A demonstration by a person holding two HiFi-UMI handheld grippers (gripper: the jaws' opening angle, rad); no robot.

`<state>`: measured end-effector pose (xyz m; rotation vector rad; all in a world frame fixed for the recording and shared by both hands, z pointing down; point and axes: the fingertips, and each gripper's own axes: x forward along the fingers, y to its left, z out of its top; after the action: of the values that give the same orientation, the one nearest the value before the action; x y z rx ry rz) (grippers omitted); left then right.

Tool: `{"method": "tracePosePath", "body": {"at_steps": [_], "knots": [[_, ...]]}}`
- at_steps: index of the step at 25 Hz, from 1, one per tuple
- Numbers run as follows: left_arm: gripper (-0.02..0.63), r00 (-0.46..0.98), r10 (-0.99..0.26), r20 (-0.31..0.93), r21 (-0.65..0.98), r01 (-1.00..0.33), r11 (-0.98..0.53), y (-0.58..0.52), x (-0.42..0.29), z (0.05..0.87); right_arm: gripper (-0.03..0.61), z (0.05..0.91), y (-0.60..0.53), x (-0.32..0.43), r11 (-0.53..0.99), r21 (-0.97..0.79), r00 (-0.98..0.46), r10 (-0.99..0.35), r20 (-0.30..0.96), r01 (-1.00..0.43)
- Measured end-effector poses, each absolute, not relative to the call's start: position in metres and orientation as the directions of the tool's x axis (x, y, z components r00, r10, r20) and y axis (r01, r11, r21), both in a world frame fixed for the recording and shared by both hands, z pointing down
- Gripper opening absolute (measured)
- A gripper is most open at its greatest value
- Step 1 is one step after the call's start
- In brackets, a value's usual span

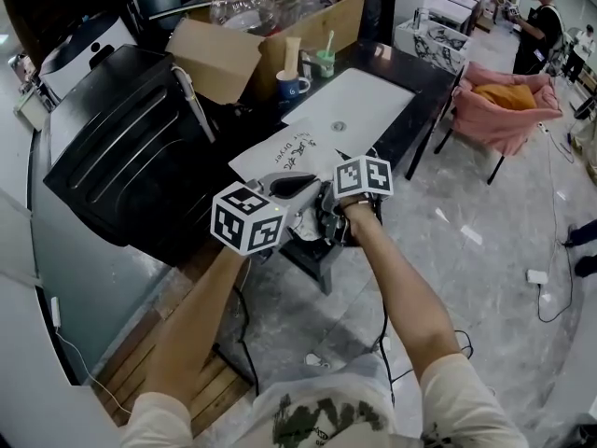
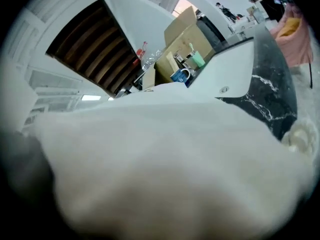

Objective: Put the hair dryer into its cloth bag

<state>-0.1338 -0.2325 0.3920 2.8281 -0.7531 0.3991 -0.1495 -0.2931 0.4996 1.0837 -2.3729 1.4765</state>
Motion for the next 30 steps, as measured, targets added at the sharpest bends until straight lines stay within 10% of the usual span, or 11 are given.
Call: {"method": "tracePosePath", "body": {"at_steps": [30], "knots": [[0.029, 0.803, -0.510, 0.308, 0.051, -0.549, -0.834, -0.237, -0.150, 0.395, 0.263, 0.505, -0.313, -0.158, 0.225, -0.729, -0.706, -0.540, 0.459, -0.646]]}}
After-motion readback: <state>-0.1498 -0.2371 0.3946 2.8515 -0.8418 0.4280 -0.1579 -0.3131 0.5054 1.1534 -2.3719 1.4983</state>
